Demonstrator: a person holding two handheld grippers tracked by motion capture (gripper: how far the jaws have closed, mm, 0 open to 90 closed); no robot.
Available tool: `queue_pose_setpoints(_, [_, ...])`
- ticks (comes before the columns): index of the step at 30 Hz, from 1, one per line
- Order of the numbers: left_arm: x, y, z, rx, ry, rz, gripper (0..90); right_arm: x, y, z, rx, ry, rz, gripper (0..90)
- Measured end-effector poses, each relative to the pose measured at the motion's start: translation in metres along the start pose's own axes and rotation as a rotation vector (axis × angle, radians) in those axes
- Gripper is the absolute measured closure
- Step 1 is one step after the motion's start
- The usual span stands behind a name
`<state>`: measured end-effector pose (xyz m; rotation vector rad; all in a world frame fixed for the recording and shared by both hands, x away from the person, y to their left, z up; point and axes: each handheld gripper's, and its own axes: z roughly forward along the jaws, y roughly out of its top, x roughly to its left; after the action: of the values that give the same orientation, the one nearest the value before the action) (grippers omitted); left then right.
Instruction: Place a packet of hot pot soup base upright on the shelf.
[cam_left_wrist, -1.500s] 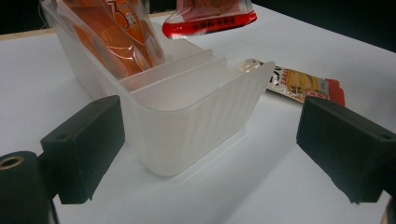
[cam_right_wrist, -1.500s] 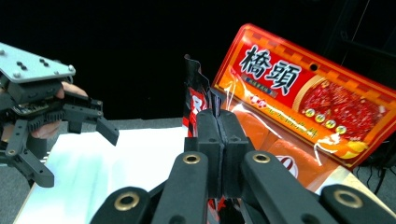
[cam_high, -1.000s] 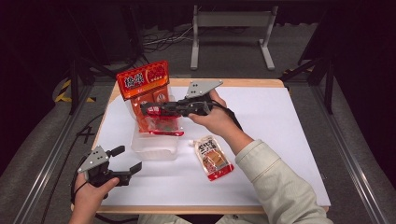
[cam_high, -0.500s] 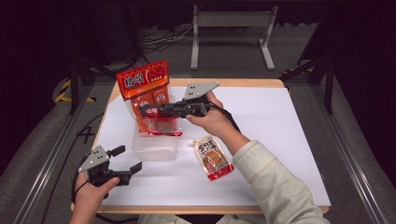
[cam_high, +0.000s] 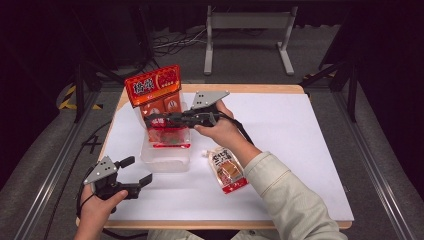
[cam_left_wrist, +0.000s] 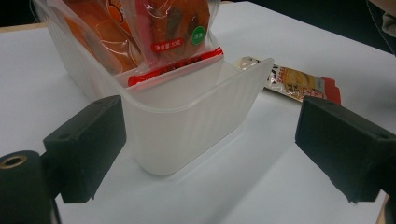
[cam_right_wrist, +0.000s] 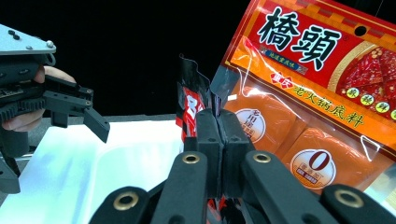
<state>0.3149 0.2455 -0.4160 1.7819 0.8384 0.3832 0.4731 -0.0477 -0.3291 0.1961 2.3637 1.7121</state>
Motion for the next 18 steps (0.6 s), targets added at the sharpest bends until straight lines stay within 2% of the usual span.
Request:
queue_pose_setpoints(8, [-0.001,0.000,0.000,0.002,0.001,0.004,9.6,0.004,-0.004,0.008,0.005,0.003,-0.006,89.2])
queue_pose_setpoints(18, [0.000,0.000,0.001,0.004,-0.004,-0.006,9.6,0.006,-0.009,0.011,0.000,0.007,0.018,89.1])
